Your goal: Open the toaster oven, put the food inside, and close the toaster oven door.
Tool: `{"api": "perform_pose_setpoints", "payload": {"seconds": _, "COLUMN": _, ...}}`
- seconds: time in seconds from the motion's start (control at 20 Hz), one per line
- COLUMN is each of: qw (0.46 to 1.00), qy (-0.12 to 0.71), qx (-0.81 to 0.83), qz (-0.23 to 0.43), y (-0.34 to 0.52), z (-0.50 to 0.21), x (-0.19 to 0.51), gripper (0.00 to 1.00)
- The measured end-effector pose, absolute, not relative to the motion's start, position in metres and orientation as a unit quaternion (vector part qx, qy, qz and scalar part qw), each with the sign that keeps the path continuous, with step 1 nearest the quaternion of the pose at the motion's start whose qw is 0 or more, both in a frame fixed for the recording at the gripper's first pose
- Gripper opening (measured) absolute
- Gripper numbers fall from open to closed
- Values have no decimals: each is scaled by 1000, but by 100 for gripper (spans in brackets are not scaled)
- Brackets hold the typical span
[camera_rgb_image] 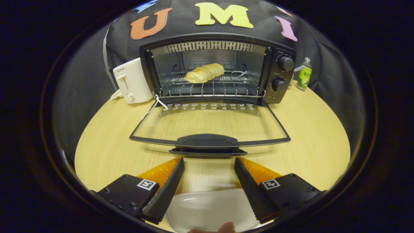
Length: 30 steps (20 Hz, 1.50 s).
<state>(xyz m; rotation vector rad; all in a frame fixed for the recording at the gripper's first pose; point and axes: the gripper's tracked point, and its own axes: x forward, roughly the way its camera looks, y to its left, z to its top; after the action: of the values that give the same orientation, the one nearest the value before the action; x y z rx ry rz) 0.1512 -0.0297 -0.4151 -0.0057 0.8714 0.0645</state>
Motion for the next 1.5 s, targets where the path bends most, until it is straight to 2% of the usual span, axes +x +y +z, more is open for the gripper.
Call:
{"api": "perform_pose_setpoints", "payload": {"seconds": 0.2, "qw": 908, "qy": 417, "qx": 21, "qz": 29, "y": -27, "z": -407, "x": 153, "gripper": 100}}
{"api": "perform_pose_setpoints", "payload": {"seconds": 0.9, "qw": 954, "qy": 298, "qx": 34, "qz": 23, "y": -19, "z": -318, "x": 192, "gripper": 100}}
{"api": "perform_pose_setpoints", "payload": {"seconds": 1.25, "qw": 959, "qy": 273, "qx": 66, "qz": 44, "y": -7, "z": -290, "x": 218, "gripper": 100}}
{"api": "perform_pose_setpoints", "payload": {"seconds": 1.5, "qw": 968, "qy": 245, "qx": 48, "qz": 34, "y": -11, "z": -252, "x": 205, "gripper": 100}}
